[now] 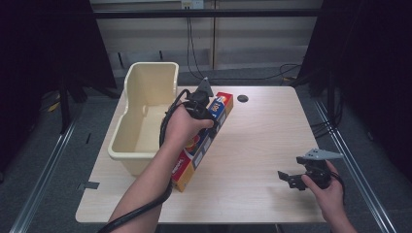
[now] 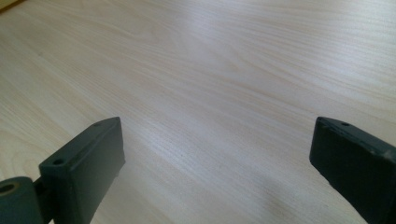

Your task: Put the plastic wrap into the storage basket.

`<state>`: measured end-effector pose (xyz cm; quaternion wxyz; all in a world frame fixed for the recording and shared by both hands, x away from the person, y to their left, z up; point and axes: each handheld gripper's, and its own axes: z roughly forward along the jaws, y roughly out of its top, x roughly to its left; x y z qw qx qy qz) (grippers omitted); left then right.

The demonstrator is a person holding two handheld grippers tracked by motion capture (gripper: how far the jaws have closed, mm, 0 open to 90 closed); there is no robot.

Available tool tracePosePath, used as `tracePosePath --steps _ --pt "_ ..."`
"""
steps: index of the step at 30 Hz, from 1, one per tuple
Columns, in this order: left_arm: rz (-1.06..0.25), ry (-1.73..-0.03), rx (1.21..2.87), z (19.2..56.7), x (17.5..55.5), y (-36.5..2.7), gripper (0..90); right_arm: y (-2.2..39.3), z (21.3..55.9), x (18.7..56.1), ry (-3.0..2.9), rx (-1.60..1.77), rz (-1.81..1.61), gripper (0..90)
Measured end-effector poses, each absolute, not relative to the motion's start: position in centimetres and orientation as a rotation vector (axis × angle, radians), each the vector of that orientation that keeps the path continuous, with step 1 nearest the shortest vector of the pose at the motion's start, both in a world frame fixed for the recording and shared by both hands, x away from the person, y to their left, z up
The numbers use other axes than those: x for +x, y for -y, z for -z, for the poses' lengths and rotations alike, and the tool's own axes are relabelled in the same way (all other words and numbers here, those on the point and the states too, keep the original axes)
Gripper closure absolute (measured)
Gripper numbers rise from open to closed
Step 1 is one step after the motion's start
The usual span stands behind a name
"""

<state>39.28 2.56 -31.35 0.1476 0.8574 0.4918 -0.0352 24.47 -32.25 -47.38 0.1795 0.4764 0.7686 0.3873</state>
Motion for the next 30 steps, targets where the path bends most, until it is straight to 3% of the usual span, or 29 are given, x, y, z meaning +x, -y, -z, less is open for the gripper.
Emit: tracePosePath --steps 15,30 --pt "0.045 -1.480 2.449 27.3 39.6 -4.3 40.6 32.2 47.4 24.4 -2.182 1.348 -1.094 2.9" --pt "0.046 -1.569 2.393 25.7 39.9 -7.1 40.6 32.0 47.4 24.4 -2.186 1.351 -1.090 2.9"
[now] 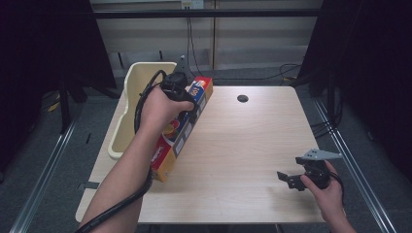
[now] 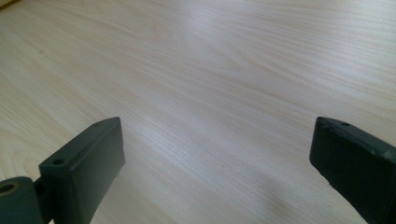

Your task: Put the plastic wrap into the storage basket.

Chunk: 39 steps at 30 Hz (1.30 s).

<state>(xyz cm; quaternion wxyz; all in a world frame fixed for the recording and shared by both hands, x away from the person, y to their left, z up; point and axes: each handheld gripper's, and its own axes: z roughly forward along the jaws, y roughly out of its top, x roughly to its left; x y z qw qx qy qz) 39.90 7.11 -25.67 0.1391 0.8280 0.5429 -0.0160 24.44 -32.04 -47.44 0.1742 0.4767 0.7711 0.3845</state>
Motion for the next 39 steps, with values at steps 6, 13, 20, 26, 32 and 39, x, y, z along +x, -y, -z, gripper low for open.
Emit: tracePosePath --steps 6,13,20,26,32,39 --pt "0.022 -1.586 2.385 24.9 39.9 -8.0 40.6 32.0 47.4 24.4 -2.184 1.346 -1.085 2.9" --pt "0.003 -1.629 2.341 23.6 40.0 -9.3 40.6 32.0 47.5 24.4 -2.188 1.346 -1.085 2.9" --pt "-0.028 -1.676 2.314 23.2 40.2 -10.8 40.6 31.9 47.5 24.4 -2.187 1.349 -1.088 2.9" --pt "-0.028 -1.719 2.282 23.0 40.3 -12.0 40.6 32.0 47.5 24.4 -2.184 1.354 -1.088 2.9" --pt "-0.043 -1.742 2.274 22.7 40.4 -12.9 40.6 32.0 47.5 24.5 -2.182 1.353 -1.089 2.9" --pt "-0.052 -1.762 2.256 22.5 40.5 -13.7 40.6 32.0 47.5 24.5 -2.180 1.354 -1.087 2.9"
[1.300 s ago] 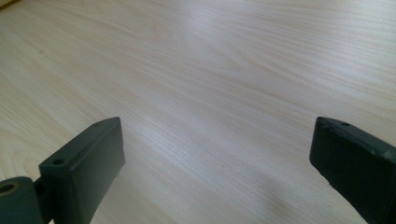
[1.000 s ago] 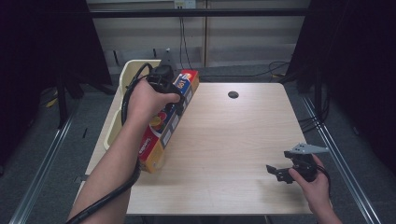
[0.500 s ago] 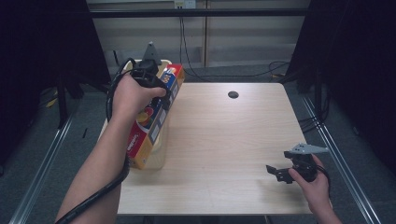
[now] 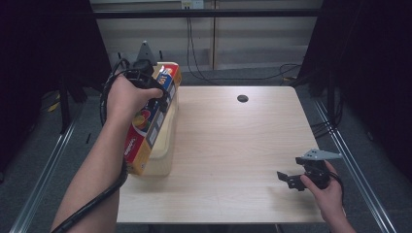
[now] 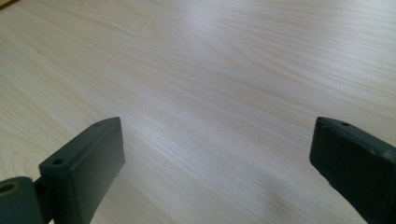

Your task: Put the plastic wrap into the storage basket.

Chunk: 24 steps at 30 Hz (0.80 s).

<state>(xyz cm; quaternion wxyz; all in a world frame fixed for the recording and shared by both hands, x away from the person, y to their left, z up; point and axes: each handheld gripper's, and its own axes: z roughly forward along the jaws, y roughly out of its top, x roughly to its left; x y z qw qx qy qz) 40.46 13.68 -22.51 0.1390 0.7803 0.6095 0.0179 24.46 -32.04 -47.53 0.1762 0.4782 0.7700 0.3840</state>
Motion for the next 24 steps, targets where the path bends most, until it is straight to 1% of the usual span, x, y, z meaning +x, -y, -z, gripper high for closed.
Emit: tracePosePath --steps 10,24 --pt "-0.071 -1.814 2.221 22.5 40.5 -14.7 40.5 32.1 47.5 24.4 -2.179 1.348 -1.088 2.9" --pt "-0.103 -1.898 2.182 24.0 41.2 -16.3 40.5 32.1 47.4 24.4 -2.180 1.352 -1.088 2.9"
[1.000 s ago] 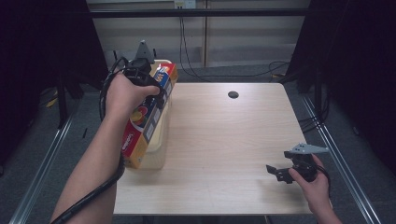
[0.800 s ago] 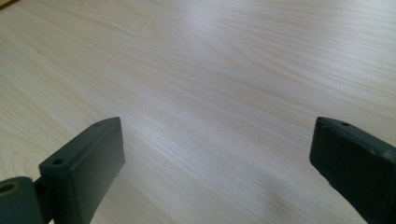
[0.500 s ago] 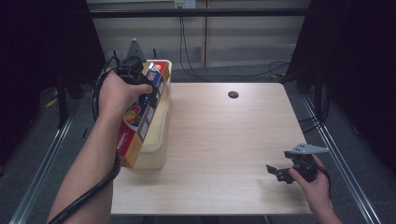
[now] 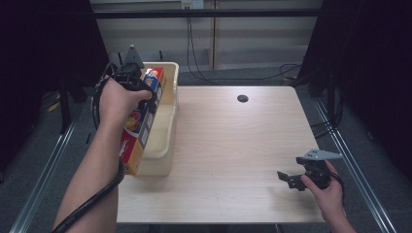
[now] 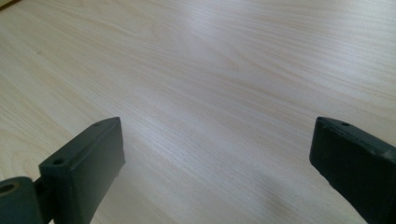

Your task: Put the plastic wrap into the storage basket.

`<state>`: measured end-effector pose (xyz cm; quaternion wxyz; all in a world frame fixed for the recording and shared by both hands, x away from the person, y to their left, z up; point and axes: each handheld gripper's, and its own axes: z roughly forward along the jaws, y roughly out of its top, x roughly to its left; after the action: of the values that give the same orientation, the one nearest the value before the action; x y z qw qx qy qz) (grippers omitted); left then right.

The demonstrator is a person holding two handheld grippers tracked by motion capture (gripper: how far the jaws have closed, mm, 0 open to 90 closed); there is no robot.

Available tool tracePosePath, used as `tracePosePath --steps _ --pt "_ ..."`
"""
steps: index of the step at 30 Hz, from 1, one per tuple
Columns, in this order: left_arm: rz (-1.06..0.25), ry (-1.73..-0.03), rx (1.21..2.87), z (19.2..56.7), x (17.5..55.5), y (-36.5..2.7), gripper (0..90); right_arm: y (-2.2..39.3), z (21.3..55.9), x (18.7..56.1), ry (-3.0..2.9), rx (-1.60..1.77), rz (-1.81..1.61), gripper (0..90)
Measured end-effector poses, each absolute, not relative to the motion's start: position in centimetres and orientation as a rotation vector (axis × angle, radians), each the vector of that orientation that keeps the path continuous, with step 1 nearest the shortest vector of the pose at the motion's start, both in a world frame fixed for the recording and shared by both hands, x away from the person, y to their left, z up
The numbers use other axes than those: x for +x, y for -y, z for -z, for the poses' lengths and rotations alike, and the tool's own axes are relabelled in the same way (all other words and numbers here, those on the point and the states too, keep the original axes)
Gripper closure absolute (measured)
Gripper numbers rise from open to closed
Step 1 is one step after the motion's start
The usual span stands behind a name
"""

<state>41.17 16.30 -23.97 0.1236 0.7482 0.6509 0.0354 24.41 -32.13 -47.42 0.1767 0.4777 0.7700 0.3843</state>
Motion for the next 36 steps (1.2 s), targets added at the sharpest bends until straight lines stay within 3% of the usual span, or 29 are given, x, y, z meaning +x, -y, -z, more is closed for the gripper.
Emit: tracePosePath --steps 36 --pt "-0.046 -2.013 2.169 29.7 43.6 -17.2 40.2 32.1 47.9 24.7 -2.198 1.352 -1.086 2.9"
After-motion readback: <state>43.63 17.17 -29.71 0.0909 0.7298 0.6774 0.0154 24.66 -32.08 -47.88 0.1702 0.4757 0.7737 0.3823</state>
